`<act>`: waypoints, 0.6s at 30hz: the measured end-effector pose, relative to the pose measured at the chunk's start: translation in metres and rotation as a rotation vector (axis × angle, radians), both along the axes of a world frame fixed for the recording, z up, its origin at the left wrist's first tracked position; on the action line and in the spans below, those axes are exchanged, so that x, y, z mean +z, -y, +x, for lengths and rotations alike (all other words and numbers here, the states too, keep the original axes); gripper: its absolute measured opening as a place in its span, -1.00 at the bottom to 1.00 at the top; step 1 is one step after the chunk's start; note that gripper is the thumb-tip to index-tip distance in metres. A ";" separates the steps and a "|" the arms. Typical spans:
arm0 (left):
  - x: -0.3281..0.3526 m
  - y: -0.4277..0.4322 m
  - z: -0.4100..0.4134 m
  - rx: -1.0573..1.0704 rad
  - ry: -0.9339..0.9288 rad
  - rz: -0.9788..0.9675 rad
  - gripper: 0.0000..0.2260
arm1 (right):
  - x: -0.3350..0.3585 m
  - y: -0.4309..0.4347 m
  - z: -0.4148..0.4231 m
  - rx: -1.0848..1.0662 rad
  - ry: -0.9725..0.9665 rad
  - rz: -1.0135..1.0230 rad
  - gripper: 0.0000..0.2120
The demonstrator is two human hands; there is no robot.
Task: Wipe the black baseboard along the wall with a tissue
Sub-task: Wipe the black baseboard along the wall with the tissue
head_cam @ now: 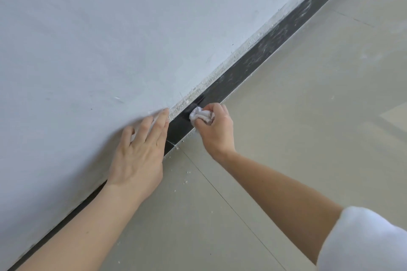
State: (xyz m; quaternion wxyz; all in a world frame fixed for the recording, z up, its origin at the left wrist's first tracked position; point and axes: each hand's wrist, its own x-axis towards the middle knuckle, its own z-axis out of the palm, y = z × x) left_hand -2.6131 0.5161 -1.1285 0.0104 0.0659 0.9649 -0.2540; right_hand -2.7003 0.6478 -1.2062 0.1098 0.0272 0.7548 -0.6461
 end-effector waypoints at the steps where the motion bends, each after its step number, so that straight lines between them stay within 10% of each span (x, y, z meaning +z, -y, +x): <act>1: -0.001 0.001 0.000 -0.010 -0.001 -0.005 -0.27 | 0.000 -0.004 -0.008 -0.014 -0.006 0.021 -0.91; 10: -0.001 0.003 0.002 -0.007 0.051 -0.167 -0.33 | 0.000 -0.031 -0.040 -0.418 0.079 -0.041 -0.88; 18: 0.003 -0.002 -0.002 -0.002 0.040 -0.218 -0.34 | 0.013 0.005 0.037 0.105 -0.163 -0.014 -0.90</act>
